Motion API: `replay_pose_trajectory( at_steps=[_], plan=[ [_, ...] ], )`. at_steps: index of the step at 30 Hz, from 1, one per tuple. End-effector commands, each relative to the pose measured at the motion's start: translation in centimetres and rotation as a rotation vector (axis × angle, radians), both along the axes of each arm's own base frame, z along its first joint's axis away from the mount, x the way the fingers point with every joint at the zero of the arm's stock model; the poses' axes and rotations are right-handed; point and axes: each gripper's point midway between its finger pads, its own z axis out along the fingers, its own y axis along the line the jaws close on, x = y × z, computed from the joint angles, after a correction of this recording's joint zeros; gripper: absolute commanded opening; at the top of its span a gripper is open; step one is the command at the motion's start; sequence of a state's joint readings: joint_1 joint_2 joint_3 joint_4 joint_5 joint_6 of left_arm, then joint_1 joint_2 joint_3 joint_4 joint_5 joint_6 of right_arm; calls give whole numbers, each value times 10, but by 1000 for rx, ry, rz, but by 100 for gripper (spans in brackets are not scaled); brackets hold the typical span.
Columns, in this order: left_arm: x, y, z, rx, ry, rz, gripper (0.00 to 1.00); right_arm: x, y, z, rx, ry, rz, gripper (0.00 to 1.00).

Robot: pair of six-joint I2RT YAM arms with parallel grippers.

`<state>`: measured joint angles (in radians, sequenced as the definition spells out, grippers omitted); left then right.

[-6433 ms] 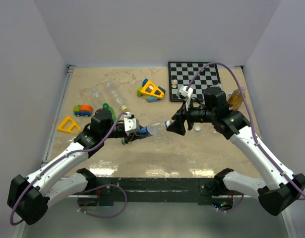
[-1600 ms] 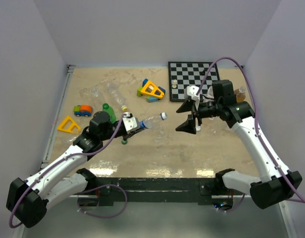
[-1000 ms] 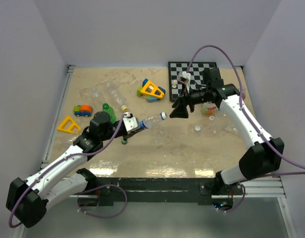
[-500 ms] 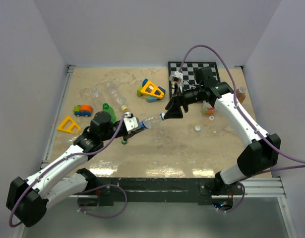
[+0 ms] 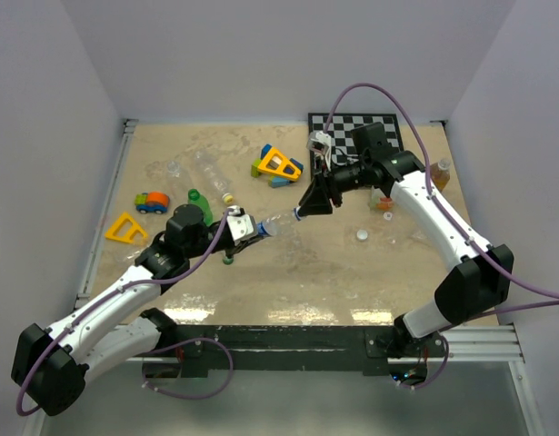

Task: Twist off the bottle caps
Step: Unscrew the bottle cap from the plastic bottle.

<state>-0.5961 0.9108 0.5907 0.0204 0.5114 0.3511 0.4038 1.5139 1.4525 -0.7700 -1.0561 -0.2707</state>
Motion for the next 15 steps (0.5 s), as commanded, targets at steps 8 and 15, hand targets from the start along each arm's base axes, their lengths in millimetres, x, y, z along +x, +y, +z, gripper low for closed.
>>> replay_pose_trajectory(
  at_steps=[8, 15],
  plan=[
    [3, -2, 14, -31, -38, 4, 0, 3, 0, 5, -7, -29, -19, 55],
    [3, -2, 15, -33, -41, 6, 0, 1, -1, 0, -20, -18, -16, 52]
  ],
)
